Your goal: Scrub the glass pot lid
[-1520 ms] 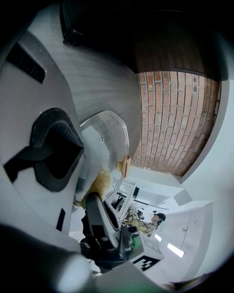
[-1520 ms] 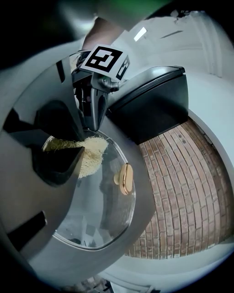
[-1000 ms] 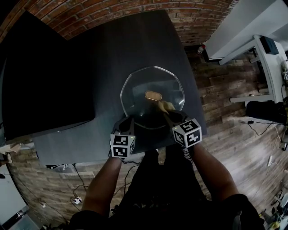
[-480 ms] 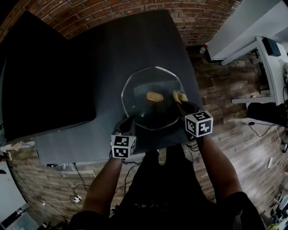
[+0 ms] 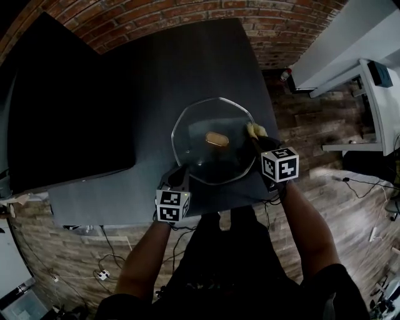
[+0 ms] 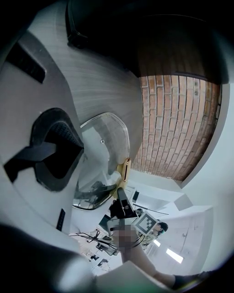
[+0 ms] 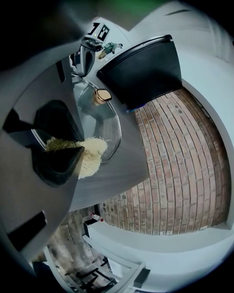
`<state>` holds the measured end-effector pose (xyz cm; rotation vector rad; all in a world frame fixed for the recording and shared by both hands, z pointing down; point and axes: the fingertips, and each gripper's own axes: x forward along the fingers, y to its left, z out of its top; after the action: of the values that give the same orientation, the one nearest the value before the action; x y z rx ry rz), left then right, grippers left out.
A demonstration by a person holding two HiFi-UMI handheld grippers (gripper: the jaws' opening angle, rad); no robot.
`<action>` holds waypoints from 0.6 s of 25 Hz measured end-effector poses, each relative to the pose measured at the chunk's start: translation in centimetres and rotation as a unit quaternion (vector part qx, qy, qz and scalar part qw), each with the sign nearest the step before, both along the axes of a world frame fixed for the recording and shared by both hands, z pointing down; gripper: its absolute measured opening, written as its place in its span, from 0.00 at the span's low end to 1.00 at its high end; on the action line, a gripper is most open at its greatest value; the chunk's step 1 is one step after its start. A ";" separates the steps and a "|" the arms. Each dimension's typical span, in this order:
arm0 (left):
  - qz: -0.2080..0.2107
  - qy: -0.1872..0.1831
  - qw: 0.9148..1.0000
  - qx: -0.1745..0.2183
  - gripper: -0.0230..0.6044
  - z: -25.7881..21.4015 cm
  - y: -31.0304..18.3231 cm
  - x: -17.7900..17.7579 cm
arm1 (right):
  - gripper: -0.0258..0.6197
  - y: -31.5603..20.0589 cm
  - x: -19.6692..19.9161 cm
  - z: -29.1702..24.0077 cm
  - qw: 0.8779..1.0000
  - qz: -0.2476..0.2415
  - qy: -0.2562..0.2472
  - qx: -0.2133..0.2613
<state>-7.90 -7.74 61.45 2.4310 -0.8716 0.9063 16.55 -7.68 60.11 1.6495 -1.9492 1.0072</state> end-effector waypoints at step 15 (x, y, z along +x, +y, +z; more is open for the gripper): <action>-0.037 0.006 0.999 -0.016 0.09 -0.1 0.0 0.2 | 0.10 -5.5 1.1 -1.3 0.998 -0.051 0.032 0.011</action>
<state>-7.65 -7.74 61.33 2.3585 -0.9295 0.8710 17.70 -13.17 58.85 1.5583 -1.9858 0.8865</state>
